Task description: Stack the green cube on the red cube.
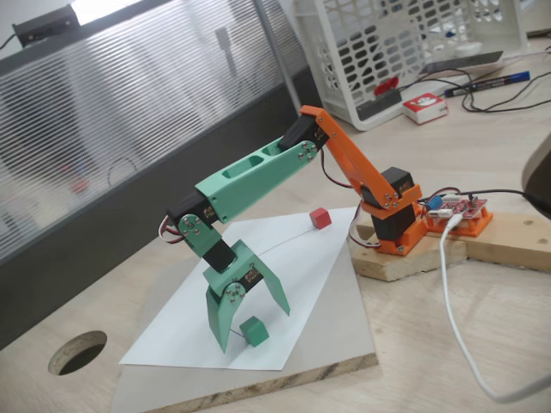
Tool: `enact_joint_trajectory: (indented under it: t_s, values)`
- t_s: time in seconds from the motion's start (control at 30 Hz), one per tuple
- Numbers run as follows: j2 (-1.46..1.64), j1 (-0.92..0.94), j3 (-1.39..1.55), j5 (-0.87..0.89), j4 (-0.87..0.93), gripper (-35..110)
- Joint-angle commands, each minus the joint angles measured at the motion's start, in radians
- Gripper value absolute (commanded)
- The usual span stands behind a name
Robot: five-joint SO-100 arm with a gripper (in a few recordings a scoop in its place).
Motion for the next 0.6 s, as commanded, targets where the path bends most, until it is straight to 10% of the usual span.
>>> enact_joint_trajectory:
  t_s: [0.0, 0.57]
  values:
    - [0.026, -0.009, -0.014, 0.008, 0.012, 79]
    - [0.026, -0.009, -0.020, 0.006, 0.002, 63]
